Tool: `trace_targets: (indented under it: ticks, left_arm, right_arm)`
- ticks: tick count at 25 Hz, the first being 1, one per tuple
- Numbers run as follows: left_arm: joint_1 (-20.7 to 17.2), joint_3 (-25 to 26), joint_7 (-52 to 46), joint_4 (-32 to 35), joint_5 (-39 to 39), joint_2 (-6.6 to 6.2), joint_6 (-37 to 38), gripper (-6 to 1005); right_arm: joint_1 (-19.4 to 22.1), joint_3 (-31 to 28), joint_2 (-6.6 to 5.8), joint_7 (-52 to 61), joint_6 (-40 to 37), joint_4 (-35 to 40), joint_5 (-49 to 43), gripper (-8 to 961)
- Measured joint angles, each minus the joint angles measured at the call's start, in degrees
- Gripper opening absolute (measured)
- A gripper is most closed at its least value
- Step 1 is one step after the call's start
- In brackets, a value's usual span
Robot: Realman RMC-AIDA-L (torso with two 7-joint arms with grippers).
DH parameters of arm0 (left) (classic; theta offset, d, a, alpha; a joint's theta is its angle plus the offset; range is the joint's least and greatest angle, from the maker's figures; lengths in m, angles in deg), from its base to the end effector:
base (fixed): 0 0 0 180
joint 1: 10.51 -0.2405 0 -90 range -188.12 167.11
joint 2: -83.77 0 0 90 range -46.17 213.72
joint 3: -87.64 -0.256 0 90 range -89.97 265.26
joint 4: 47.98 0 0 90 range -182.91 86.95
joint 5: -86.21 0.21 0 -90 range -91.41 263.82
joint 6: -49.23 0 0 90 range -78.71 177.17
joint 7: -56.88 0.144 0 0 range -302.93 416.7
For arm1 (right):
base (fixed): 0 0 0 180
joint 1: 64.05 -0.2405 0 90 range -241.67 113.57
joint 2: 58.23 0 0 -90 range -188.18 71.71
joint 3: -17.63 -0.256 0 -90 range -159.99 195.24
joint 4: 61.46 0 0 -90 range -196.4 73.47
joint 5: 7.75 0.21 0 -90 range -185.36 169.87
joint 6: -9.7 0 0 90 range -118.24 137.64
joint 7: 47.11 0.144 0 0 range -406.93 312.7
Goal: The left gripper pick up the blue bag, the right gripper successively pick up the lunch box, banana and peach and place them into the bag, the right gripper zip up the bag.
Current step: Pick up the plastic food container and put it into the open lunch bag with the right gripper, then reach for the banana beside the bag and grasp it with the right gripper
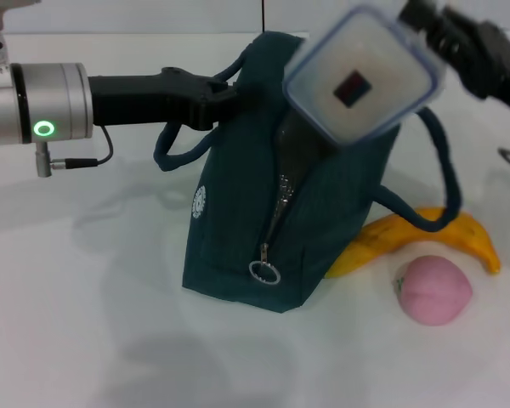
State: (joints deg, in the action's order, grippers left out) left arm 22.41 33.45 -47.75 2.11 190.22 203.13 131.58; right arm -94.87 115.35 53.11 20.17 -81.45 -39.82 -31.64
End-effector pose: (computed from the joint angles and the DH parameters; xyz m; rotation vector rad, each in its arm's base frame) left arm -0.1933 0.3701 0.0104 -2.6944 -0.8241 -0.7709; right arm 0.1967 0.3375 0.0163 -2.3360 0.5728 1.6343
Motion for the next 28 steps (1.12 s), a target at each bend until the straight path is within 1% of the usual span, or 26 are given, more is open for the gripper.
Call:
trace_targets:
  ticks: [1,2,5,9,11,16,18,21,24,26,28]
  left_arm:
    - [-0.05,0.0,0.02,0.0,-0.05,0.01,-0.14,41]
    - [-0.06,0.0,0.03,0.0,-0.18,0.05,-0.2,41]
    - [-0.06,0.0,0.04,0.0,-0.26,0.07,-0.2,40]
    - [-0.05,-0.06,0.05,0.0,-0.28,0.15,-0.2,37]
    - [0.05,-0.09,0.05,-0.15,-0.29,0.17,-0.19,37]
    - [0.4,-0.02,0.08,-1.25,-0.31,0.18,-0.27,37]
    - [0.41,-0.02,0.18,-1.31,-0.31,0.18,-0.31,37]
    - [0.43,-0.02,0.28,-1.32,-0.31,0.18,-0.33,37]
    - [0.47,-0.04,0.3,-1.34,-0.31,0.15,-0.42,37]
    - [0.34,-0.04,0.3,-1.35,-0.31,0.13,-0.64,37]
    - [-0.04,-0.04,0.29,-1.35,-0.31,0.04,-0.8,37]
  right_arm:
    - [0.0,0.0,0.0,0.0,0.0,0.0,0.0,99]
    - [0.04,-0.06,-0.62,1.26,1.34,0.0,-3.98,99]
    - [-0.46,-0.07,-0.88,2.13,3.76,0.13,-7.34,99]
    - [-1.82,-0.07,-0.69,4.27,9.73,1.53,-13.2,99]
    - [-2.53,-0.11,-0.53,4.6,11.21,2.28,-15.54,100]
    - [-2.91,-2.82,-0.53,4.64,10.82,3.01,-16.35,100]
    - [-2.75,-3.5,-0.82,5.02,11.02,3.68,-16.51,100]
    - [-1.48,-4.03,-2.02,5.89,11.63,6.34,-17.18,175]
    - [0.82,-6.04,-3.25,6.49,11.72,9.91,-18.79,251]
    - [2.51,-8.74,-4.07,8.41,11.88,13.45,-23.06,301]
    - [5.09,-13.65,-4.57,12.64,12.63,19.17,-30.63,395]
